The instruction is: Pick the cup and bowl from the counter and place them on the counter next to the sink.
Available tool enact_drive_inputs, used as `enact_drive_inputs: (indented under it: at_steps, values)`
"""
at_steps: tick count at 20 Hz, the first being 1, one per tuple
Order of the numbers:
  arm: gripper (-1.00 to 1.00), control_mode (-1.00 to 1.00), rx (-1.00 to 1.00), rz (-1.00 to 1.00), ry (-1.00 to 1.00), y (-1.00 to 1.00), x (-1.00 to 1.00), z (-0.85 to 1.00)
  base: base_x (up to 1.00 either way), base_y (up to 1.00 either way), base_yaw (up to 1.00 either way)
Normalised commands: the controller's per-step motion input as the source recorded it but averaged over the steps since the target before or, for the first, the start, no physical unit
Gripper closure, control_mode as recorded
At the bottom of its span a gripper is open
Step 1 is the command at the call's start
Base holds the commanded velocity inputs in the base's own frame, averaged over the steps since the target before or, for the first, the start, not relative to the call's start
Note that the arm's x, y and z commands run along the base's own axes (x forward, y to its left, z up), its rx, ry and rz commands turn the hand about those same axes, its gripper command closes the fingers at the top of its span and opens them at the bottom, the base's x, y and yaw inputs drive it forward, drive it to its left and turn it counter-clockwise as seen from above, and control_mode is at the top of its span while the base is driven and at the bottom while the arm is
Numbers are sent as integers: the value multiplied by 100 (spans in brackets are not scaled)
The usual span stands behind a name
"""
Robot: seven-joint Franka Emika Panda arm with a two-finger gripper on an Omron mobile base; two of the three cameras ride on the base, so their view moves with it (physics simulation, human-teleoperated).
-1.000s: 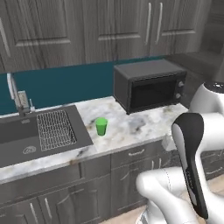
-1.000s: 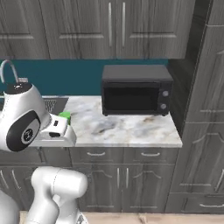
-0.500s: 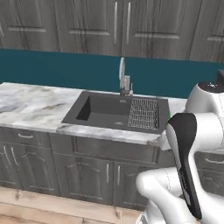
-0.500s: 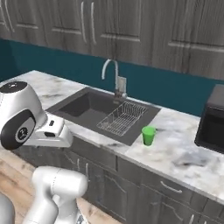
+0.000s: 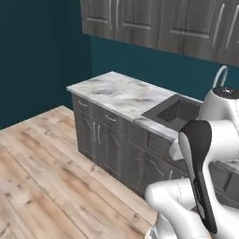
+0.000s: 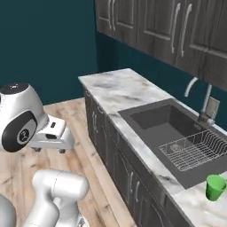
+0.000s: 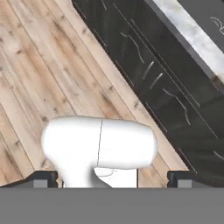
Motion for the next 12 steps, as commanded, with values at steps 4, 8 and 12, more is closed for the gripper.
enact_drive_inputs:
  at_steps: [4, 8, 12]
  values:
    - [-100, 100, 0, 0, 0, 0, 0, 0, 0, 9, 91]
    - [-100, 100, 0, 0, 0, 0, 0, 0, 0, 3, 86]
    - [-100, 100, 0, 0, 0, 0, 0, 0, 0, 0, 84]
